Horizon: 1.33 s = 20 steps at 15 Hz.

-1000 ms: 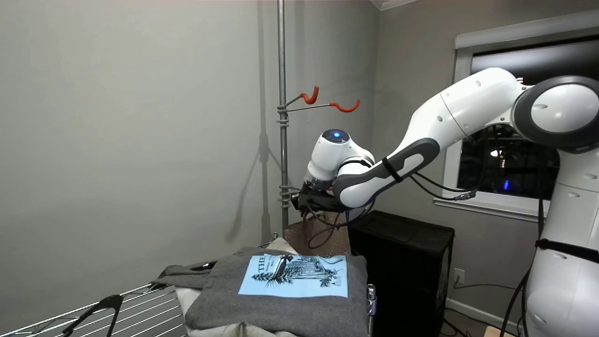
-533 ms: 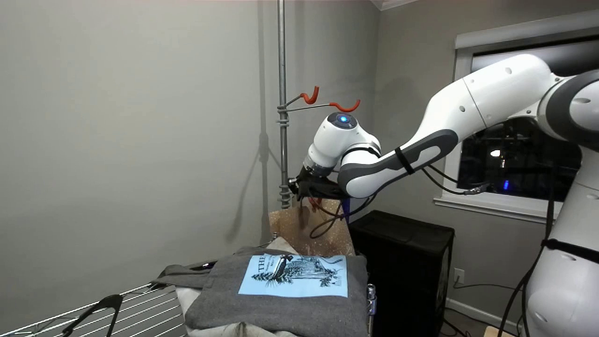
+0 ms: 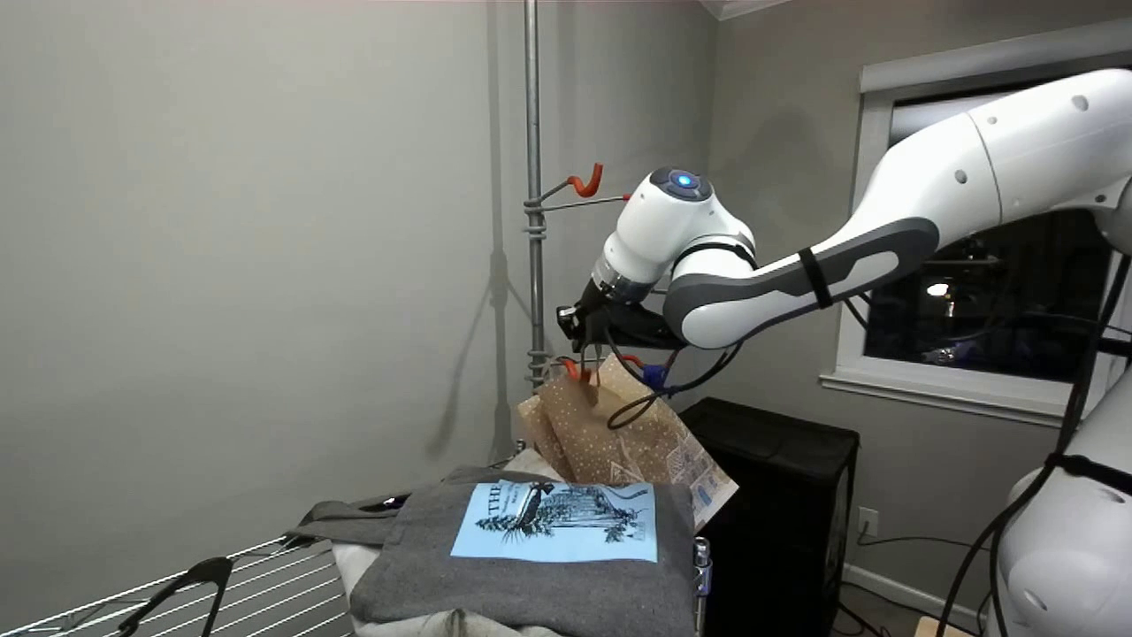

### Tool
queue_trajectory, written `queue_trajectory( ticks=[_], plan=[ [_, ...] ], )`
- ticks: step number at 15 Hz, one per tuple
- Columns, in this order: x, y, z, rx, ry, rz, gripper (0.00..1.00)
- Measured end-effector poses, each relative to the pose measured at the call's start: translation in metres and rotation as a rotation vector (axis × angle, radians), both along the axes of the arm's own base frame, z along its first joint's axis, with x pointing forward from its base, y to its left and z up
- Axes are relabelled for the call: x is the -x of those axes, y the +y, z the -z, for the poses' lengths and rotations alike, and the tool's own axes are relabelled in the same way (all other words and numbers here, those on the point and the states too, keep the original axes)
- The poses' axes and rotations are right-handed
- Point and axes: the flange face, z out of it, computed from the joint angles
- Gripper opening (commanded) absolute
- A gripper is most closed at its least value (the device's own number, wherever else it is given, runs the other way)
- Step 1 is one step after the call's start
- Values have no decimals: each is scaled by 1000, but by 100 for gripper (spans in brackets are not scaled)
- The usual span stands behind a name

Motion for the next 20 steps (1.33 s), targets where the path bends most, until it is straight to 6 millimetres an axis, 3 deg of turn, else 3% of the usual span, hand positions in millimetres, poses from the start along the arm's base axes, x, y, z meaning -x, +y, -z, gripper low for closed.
queue_trajectory(
  ticks=[4, 9, 13, 20],
  plan=[
    [20, -10, -3, 62, 115, -41, 4],
    [30, -33, -4, 110, 214, -74, 4],
    [49, -32, -33, 93, 201, -172, 4],
    [115, -34, -94, 105, 230, -344, 4]
  ],
)
